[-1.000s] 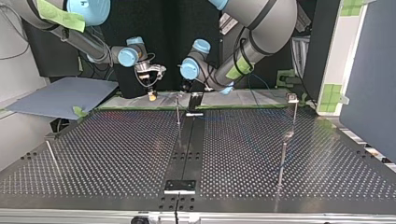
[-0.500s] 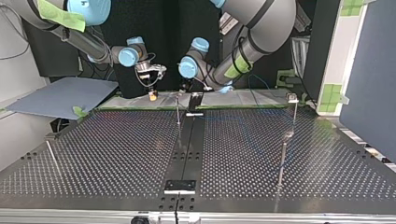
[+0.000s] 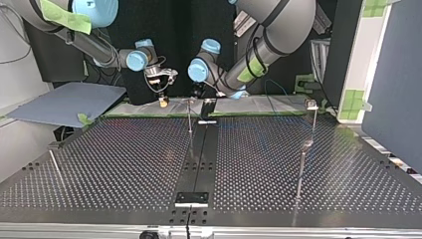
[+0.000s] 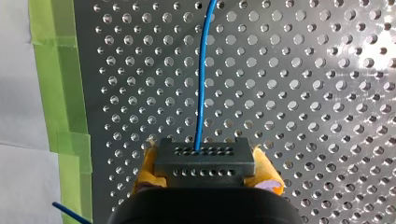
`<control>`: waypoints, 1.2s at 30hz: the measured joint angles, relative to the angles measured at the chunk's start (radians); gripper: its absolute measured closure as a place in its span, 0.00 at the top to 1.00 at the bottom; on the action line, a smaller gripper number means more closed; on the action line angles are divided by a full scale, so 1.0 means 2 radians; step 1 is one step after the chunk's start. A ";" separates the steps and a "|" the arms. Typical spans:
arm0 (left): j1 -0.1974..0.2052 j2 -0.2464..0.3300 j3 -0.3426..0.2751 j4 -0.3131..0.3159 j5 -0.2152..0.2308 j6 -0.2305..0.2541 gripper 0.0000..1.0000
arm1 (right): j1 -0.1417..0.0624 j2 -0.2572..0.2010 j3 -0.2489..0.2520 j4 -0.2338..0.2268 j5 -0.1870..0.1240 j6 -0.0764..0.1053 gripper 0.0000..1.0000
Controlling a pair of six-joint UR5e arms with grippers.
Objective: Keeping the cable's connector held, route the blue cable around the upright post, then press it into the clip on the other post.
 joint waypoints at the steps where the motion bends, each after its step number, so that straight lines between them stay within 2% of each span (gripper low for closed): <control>1: 0.000 0.000 0.000 0.000 -0.002 0.000 1.00 | 0.000 0.000 0.000 0.000 0.000 0.000 0.00; 14: -0.002 0.000 0.000 0.000 -0.007 0.000 1.00 | 0.000 0.001 0.000 -0.001 -0.004 0.000 0.00; 17: -0.003 0.000 0.000 -0.001 -0.008 0.000 1.00 | 0.000 0.001 0.000 0.002 -0.005 -0.003 0.00; 20: -0.005 0.000 0.000 -0.001 -0.014 -0.001 1.00 | 0.002 0.002 0.001 0.011 -0.005 -0.011 0.00; 24: -0.010 0.000 0.000 -0.004 -0.024 -0.003 1.00 | 0.005 0.004 0.009 0.028 -0.004 -0.031 0.00; 28: -0.013 0.000 -0.003 -0.011 -0.033 -0.005 1.00 | 0.005 0.004 0.025 0.024 -0.005 -0.049 0.00; 30: -0.014 0.001 -0.007 -0.013 -0.037 -0.006 1.00 | 0.005 0.004 0.034 0.017 -0.005 -0.055 0.00; 36: -0.011 0.020 -0.032 -0.005 -0.044 -0.016 1.00 | 0.003 0.003 0.050 0.005 -0.007 -0.061 0.00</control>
